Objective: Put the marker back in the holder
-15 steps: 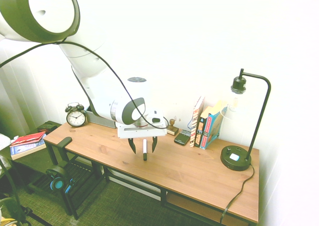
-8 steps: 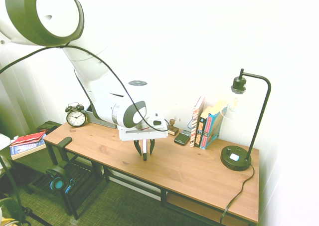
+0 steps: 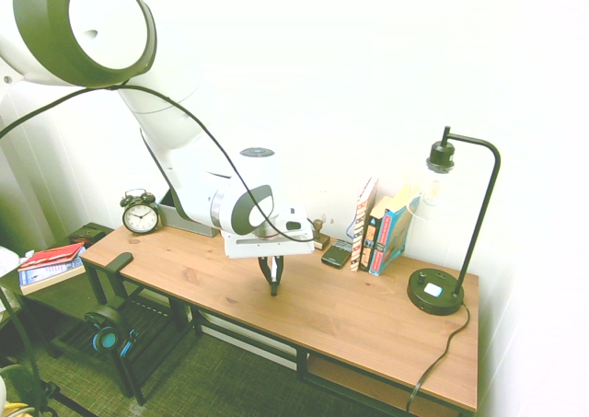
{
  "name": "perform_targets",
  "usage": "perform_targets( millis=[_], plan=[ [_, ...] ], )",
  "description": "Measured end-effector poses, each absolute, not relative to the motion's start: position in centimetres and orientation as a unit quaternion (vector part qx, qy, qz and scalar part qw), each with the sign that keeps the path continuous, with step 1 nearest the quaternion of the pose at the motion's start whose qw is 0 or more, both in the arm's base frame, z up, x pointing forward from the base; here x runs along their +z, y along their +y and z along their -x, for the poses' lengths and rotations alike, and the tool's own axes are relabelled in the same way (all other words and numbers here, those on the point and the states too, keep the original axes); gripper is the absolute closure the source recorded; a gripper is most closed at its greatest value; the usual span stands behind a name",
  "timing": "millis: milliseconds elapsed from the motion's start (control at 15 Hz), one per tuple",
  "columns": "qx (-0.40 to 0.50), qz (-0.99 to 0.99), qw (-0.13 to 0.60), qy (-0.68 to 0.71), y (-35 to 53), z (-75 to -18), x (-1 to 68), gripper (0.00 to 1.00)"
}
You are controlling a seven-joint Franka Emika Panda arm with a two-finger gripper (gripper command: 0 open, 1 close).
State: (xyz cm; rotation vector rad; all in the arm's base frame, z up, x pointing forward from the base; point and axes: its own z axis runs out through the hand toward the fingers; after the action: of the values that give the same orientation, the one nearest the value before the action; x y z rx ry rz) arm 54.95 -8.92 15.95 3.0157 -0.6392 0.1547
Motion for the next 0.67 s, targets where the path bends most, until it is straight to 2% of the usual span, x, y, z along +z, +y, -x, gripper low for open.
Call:
perform_targets(
  millis=[200, 400, 667],
  plan=[
    [0.014, -0.967, 0.007, -0.253, -7.5, -55.3, 18.4, 1.00],
    [-0.051, -0.952, -0.010, -0.303, -3.3, -54.3, 26.7, 1.00],
    [-0.160, -0.919, -0.002, -0.360, 6.7, -50.5, 35.8, 1.00]
  ],
)
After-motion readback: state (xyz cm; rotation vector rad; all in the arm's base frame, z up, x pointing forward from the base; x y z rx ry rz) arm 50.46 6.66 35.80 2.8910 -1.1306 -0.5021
